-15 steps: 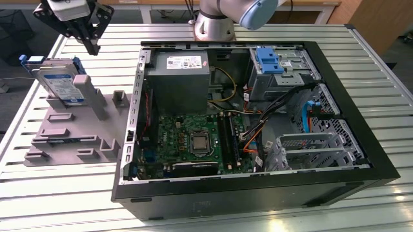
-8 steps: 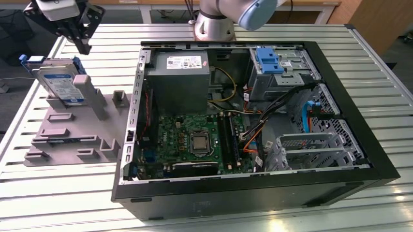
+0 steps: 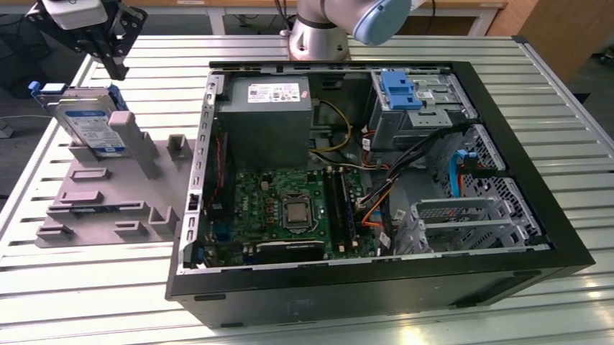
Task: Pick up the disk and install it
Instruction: 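Reach for the disk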
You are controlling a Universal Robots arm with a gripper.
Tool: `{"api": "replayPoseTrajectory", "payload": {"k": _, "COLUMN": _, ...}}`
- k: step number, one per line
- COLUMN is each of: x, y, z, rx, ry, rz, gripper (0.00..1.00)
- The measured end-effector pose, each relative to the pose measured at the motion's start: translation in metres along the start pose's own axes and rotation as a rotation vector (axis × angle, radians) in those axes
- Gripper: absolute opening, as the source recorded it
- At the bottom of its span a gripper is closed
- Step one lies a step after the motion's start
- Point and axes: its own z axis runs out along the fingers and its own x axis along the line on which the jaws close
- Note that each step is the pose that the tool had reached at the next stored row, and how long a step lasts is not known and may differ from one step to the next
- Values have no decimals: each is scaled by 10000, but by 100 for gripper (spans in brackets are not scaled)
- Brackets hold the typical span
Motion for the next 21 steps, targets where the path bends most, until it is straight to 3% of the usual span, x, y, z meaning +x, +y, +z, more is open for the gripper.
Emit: {"api": "replayPoseTrajectory", "payload": {"k": 21, "x": 69, "y": -4, "z": 3, "rx": 0, "ry": 0, "rz": 1, "gripper": 11}}
